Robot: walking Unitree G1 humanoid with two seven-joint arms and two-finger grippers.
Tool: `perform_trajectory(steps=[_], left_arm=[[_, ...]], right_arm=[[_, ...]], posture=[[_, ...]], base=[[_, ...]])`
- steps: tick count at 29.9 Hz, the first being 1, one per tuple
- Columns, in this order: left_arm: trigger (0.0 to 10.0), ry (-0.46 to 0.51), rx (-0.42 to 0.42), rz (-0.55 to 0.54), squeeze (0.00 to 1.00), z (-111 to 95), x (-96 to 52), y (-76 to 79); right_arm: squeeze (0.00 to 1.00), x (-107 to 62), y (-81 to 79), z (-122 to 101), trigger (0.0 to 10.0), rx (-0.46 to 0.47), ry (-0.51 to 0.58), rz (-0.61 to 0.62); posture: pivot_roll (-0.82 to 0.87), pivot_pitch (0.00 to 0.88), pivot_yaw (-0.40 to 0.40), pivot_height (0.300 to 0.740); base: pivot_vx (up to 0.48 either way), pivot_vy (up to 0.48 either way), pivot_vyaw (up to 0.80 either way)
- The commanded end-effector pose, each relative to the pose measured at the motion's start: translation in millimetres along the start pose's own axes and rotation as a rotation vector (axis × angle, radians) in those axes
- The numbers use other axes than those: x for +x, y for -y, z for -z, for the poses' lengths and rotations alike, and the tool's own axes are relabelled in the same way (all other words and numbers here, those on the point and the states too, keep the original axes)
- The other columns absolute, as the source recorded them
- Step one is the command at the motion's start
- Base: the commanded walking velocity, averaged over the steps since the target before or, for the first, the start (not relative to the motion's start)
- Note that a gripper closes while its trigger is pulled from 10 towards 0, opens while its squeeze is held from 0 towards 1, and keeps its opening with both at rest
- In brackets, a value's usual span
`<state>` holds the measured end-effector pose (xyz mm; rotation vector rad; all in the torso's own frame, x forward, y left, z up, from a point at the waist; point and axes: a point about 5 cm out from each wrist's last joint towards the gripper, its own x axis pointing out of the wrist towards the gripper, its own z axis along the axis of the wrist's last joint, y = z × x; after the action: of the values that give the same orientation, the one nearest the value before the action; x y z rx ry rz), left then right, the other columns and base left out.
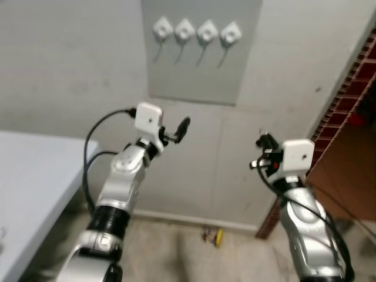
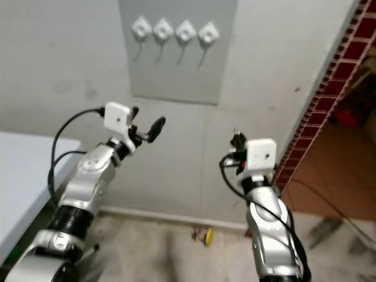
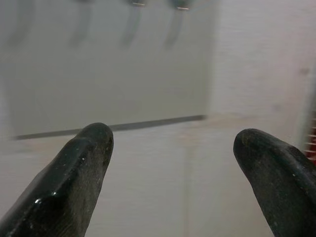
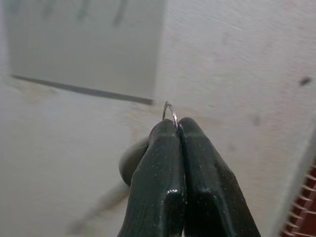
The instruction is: Hang keys on a hook
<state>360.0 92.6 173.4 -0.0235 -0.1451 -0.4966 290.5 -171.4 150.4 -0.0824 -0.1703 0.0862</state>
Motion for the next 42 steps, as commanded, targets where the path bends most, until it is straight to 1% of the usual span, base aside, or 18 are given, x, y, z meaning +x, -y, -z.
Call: perform_trajectory(steps=[1,7,8,15,24,25,26,29,31,42], left_arm=[[10.0,0.009,0.019,-0.018,0.0,-6.3,-2.0,-8.0],[10.0,0.009,0.001,-0.03,0.0,-6.5,-2.8,-10.1],[10.0,0.006,-0.012,-0.047,0.0,-5.7,-3.1,-11.5],[10.0,0.014,-0.03,-0.061,0.0,-7.8,-3.2,-13.0],[10.0,0.023,-0.026,-0.089,0.0,-9.8,-3.1,-15.0],[10.0,0.021,-0.052,-0.102,0.0,-9.5,-2.8,-16.4],[10.0,0.019,-0.06,-0.107,0.0,-9.4,-2.7,-16.9],[10.0,0.019,-0.04,-0.112,0.0,-10.3,-2.6,-18.5],[10.0,0.022,-0.071,-0.115,0.0,-10.3,-2.7,-18.8],[10.0,0.026,-0.068,-0.125,0.0,-11.7,-2.9,-20.2]], right_arm=[[0.0,3.1,-6.5,-8.7,10.0,0.011,0.039,-0.021],[0.0,3.2,-7.1,-8.2,10.0,0.012,0.037,-0.027],[0.0,3.3,-7.1,-8.1,10.0,0.012,0.036,-0.027],[0.0,3.0,-7.2,-8.7,10.0,0.013,0.037,-0.034],[0.0,2.7,-8.1,-8.8,10.0,0.011,0.035,-0.047],[0.0,2.7,-8.1,-8.8,10.0,0.011,0.034,-0.047],[0.0,2.7,-8.1,-8.8,10.0,0.01,0.034,-0.048],[0.0,2.3,-8.2,-9.0,10.0,0.01,0.034,-0.049],[0.0,2.2,-8.1,-9.1,10.0,0.009,0.034,-0.049],[0.0,1.9,-7.3,-10.0,10.0,0.011,0.033,-0.048]], posture=[[-0.04,0.0,-0.02,0.74],[-0.04,0.0,-0.02,0.74],[-0.04,0.0,-0.023,0.74],[-0.03,0.0,-0.026,0.74],[-0.03,0.0,-0.029,0.74],[-0.03,0.0,-0.029,0.74],[-0.03,0.0,-0.029,0.74],[-0.04,0.0,-0.03,0.74],[-0.04,0.0,-0.03,0.74],[-0.04,0.0,-0.032,0.74]], base=[[0.398,0.0,0.0],[0.395,0.0,0.0],[0.251,0.0,0.0],[0.0,0.0,0.0],[0.0,0.0,0.0],[0.0,0.0,0.0],[0.0,0.0,0.0],[0.0,0.0,0.0],[0.0,0.0,0.0],[0.308,0.0,0.0]])
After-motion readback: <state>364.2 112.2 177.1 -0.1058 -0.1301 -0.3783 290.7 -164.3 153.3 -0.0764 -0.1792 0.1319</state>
